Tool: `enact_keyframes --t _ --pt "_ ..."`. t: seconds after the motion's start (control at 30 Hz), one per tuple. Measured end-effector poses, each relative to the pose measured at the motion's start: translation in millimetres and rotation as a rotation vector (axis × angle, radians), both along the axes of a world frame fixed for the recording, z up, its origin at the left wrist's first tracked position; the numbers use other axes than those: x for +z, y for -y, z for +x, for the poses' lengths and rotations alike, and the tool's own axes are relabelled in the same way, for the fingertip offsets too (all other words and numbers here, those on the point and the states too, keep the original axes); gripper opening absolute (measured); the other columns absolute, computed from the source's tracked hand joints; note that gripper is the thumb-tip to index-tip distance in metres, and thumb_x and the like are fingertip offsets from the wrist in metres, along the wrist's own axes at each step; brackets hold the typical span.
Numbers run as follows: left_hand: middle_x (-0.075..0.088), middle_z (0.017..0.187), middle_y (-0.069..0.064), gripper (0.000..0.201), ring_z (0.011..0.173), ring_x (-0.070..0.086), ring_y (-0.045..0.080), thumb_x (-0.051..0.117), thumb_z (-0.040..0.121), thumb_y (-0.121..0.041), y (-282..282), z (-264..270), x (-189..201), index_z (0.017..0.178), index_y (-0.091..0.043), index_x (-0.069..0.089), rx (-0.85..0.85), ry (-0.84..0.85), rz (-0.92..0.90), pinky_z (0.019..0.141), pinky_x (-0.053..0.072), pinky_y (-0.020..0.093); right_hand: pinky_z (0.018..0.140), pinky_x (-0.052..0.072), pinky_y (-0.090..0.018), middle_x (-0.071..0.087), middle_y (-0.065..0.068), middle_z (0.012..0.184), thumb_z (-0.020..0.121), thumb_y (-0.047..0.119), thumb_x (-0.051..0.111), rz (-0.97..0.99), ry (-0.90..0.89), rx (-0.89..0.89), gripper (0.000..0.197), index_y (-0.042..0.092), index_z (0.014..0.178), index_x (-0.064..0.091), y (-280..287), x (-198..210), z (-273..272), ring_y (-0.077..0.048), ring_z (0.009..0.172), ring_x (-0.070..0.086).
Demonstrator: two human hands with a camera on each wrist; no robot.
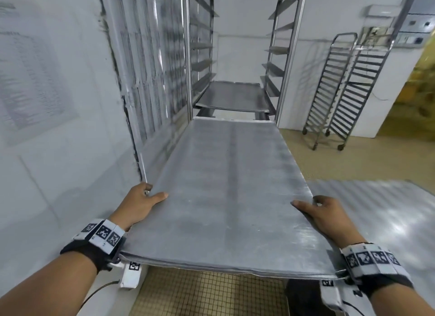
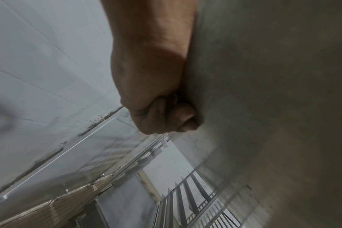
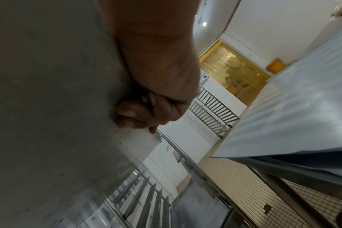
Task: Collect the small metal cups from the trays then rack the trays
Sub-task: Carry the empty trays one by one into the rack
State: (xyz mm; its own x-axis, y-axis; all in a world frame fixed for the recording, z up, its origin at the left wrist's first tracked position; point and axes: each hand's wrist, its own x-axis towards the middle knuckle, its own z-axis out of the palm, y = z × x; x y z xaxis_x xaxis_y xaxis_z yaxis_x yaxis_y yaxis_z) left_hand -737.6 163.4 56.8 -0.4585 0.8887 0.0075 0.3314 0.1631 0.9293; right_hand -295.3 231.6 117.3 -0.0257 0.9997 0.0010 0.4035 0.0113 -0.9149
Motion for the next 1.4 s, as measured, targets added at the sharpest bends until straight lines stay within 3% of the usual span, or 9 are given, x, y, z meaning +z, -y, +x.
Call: enact_keyframes --t 0.2,0.3,0.4,0.7,0.97,1.03,1.13,1.3,1.4 --pt "0.074 0.102 0.011 0.073 0.087 0.073 0.024 0.086 0.064 -0.057 -53.1 -43.4 -11.6 0.111 -0.006 0.065 -0.068 0.006 -0.045 0.075 0.060 0.038 0.035 0.029 -0.016 0.043 0.008 0.034 0.083 0.022 0.081 0.008 -0.002 -0.032 0.047 0.013 0.053 0.046 -49.9 -23.8 -28.8 -0.002 0.029 0.037" --pt "0.071 0.096 0.010 0.028 0.076 0.067 0.016 0.082 0.083 -0.029 -77.1 -52.5 -6.3 0.094 -0.014 0.062 -0.077 -0.003 -0.071 0.066 0.056 0.023 0.035 0.031 -0.015 0.047 0.009 0.036 0.081 0.027 0.082 0.013 -0.005 -0.044 0.045 0.015 0.054 0.048 -73.7 -33.2 -42.0 -0.002 0.030 0.039" --pt "0.058 0.080 -0.004 0.029 0.069 0.054 0.005 0.076 0.088 -0.018 -101.4 -59.3 -0.6 0.079 -0.025 0.050 -0.088 -0.036 -0.031 0.050 0.044 0.008 0.038 0.030 -0.020 0.048 0.005 0.040 0.078 0.038 0.084 -0.018 0.010 -0.047 0.049 0.014 0.056 0.047 -95.9 -40.5 -51.6 -0.008 0.033 0.039" --pt "0.066 0.086 0.001 0.027 0.071 0.063 0.010 0.080 0.084 -0.026 -175.4 -76.3 -16.1 0.095 -0.016 0.058 -0.081 -0.041 -0.059 0.059 0.047 0.022 0.039 0.032 -0.021 0.051 0.004 0.041 0.079 0.041 0.082 -0.042 0.017 -0.054 0.048 0.013 0.058 0.049 -166.4 -52.7 -64.8 -0.009 0.034 0.043" --pt "0.071 0.101 0.011 0.049 0.091 0.071 0.027 0.082 0.080 -0.038 -262.3 -81.3 -38.2 0.112 -0.012 0.057 -0.034 -0.054 -0.107 0.087 0.058 0.046 0.039 0.031 -0.020 0.050 -0.001 0.043 0.079 0.034 0.083 -0.055 -0.027 -0.028 0.046 0.011 0.059 0.047 -261.1 -69.1 -70.9 -0.013 0.034 0.039" --pt "0.072 0.098 0.011 0.042 0.086 0.072 0.022 0.081 0.082 -0.036 -284.3 -74.8 -39.3 0.108 -0.012 0.059 -0.033 -0.069 -0.113 0.082 0.059 0.042 0.036 0.034 -0.017 0.054 0.005 0.041 0.082 0.026 0.081 -0.054 -0.042 -0.034 0.041 0.011 0.060 0.050 -290.9 -73.3 -68.3 -0.007 0.031 0.043" --pt "0.073 0.090 0.002 0.020 0.065 0.070 0.002 0.078 0.086 -0.027 -310.0 -69.4 -40.9 0.093 -0.018 0.062 -0.013 -0.087 -0.102 0.058 0.053 0.016 0.038 0.036 -0.014 0.056 0.008 0.039 0.080 0.032 0.082 -0.036 0.025 -0.035 0.035 0.011 0.067 0.058 -327.0 -76.9 -65.9 -0.001 0.032 0.048" --pt "0.066 0.096 -0.001 0.038 0.085 0.065 0.016 0.076 0.085 -0.041 -348.2 -71.1 -44.0 0.107 -0.014 0.061 0.009 -0.230 -0.150 0.075 0.051 0.031 0.052 0.043 -0.025 0.071 0.002 0.065 0.076 0.046 0.083 -0.046 0.110 -0.034 0.037 0.012 0.083 0.068 -380.3 -93.2 -63.0 -0.013 0.058 0.065" --pt "0.066 0.091 -0.006 0.032 0.080 0.064 0.006 0.078 0.085 -0.037 -369.9 -69.5 -47.4 0.103 -0.016 0.062 0.016 -0.210 -0.132 0.065 0.048 0.019 0.058 0.048 -0.026 0.075 -0.001 0.081 0.076 0.045 0.082 -0.036 0.108 -0.016 0.040 0.011 0.092 0.071 -406.6 -99.2 -63.5 -0.016 0.073 0.071"
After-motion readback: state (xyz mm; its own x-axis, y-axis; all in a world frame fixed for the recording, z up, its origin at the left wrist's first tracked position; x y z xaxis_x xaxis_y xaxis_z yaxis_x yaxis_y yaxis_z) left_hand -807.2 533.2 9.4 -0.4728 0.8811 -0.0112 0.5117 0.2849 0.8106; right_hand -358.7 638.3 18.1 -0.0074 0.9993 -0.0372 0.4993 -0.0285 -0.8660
